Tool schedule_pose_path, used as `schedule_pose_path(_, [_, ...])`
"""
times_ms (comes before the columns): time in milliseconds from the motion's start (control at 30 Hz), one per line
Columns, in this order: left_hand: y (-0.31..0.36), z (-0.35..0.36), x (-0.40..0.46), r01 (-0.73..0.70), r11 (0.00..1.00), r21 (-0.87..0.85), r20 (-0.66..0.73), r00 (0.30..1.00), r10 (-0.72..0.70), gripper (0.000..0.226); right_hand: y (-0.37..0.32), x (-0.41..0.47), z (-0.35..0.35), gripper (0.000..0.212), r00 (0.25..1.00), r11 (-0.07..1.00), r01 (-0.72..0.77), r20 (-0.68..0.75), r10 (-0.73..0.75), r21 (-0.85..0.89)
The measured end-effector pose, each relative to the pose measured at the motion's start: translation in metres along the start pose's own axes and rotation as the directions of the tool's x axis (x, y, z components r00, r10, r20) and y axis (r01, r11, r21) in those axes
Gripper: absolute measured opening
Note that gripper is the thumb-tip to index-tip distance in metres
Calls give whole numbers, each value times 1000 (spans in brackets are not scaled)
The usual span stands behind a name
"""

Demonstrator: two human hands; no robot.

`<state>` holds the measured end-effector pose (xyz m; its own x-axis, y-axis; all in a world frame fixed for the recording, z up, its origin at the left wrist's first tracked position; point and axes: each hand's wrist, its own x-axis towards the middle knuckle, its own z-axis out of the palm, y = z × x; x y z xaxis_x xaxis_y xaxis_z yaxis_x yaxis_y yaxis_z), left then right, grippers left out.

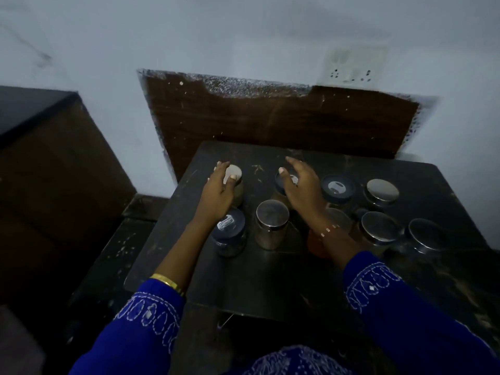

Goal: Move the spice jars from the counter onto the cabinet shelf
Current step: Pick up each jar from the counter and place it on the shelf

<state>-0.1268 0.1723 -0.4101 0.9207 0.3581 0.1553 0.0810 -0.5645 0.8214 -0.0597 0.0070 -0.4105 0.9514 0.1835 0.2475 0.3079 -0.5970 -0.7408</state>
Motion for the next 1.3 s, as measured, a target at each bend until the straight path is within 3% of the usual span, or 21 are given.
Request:
schedule_pose_path(200, [-19,15,-19,181,983,-40,-68,981,-183,45,17,-6,12,42,995,992,-19,99,6,127])
schedule_pose_path(400, [-43,25,-44,310,943,-121,-112,940,-323,46,23,-14,23,46,963,993,45,260,-71,106])
schedule_pose_path(533, [-51,26,-47,351,913,-210,-146,912,-384,43,14,-23,33,57,880,975,221,437,-189,-21])
schedule_pose_path(667, [-61,22,-42,418,851,-318,-136,868,-478,39,2,-27,50,70,768,891,422,588,-253,-168])
schedule_pose_path(833, [-79,21,-42,501,766,-403,27,843,-537,35,-7,-29,76,90,647,735,596,736,-201,-323])
schedule_pose_path(1000, [-91,15,-39,484,760,-435,90,863,-498,27,-14,-30,97,93,649,719,594,743,-162,-361])
schedule_pose_path(1133, [-95,9,-36,528,687,-499,180,839,-514,31,-21,-25,101,93,679,729,560,722,-132,-393])
schedule_pose_path(1300, [-92,-2,-30,535,655,-533,245,839,-486,34,-28,-13,91,86,750,863,370,658,-61,-343])
